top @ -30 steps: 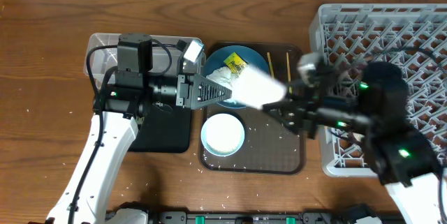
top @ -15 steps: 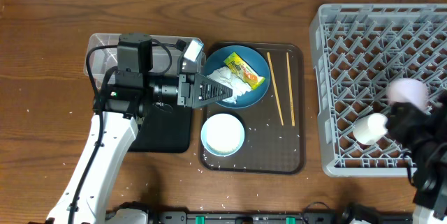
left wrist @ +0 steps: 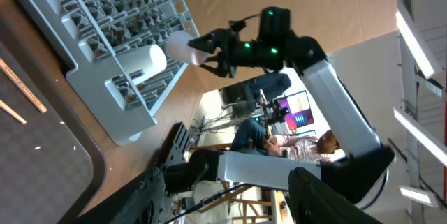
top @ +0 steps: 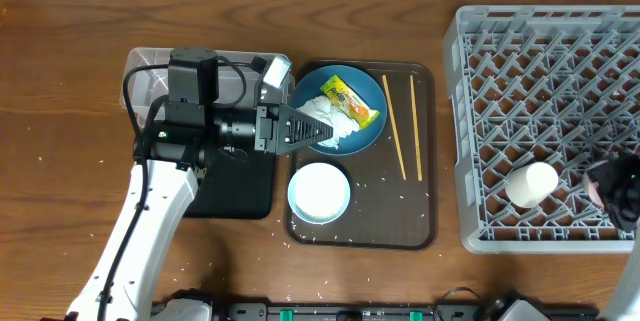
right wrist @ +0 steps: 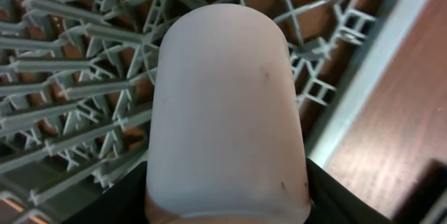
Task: Sort waste into correct bins and load items into the dishwasher rack
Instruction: 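Place the pink cup upside down in the dish rack with right gripper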
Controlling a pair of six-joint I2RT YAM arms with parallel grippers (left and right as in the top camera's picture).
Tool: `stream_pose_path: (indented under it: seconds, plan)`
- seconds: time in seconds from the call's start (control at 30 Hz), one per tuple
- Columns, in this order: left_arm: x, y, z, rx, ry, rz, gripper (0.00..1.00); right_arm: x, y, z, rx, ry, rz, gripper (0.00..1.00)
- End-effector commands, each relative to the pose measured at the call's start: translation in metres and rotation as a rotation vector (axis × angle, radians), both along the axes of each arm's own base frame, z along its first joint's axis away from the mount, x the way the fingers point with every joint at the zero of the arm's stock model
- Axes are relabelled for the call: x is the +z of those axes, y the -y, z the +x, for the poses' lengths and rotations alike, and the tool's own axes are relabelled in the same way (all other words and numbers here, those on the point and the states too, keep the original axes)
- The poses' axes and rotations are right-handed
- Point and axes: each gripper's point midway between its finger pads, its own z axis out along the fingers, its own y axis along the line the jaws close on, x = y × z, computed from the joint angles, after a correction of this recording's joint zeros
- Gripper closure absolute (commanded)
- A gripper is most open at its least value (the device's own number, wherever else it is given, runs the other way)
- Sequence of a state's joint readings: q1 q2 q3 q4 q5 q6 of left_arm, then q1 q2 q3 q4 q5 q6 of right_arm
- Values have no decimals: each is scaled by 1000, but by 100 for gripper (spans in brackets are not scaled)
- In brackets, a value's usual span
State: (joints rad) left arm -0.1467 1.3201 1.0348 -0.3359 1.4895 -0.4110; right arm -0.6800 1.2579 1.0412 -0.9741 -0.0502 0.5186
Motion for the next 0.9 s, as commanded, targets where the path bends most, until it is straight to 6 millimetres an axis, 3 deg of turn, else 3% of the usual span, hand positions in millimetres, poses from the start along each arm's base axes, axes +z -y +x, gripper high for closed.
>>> stream_pose_path:
  seconds: [0.0, 0.13, 0.3, 0.43, 0.53, 0.67, 0.87]
  plan:
    - [6, 0, 0, -6, 26, -7, 40, -1, -7, 16, 13, 69, 88, 37]
    - [6, 0, 0, -6, 26, -7, 40, -2, -13, 24, 24, 103, 137, 22]
    - [6, 0, 0, -6, 26, -7, 39, 20, -24, 32, 60, 168, 179, 17]
    - [5, 0, 1, -1, 27, -2, 40, 55, -43, 41, 214, 279, 166, 18]
    - [3, 0, 4, 17, 29, 12, 40, 72, -43, 33, 239, 289, 71, 18]
    - [2, 0, 6, 27, 31, 21, 40, 73, -27, 21, 175, 237, -24, 21]
    - [1, 0, 6, 31, 31, 24, 40, 61, -37, 27, 203, 227, 66, 35]
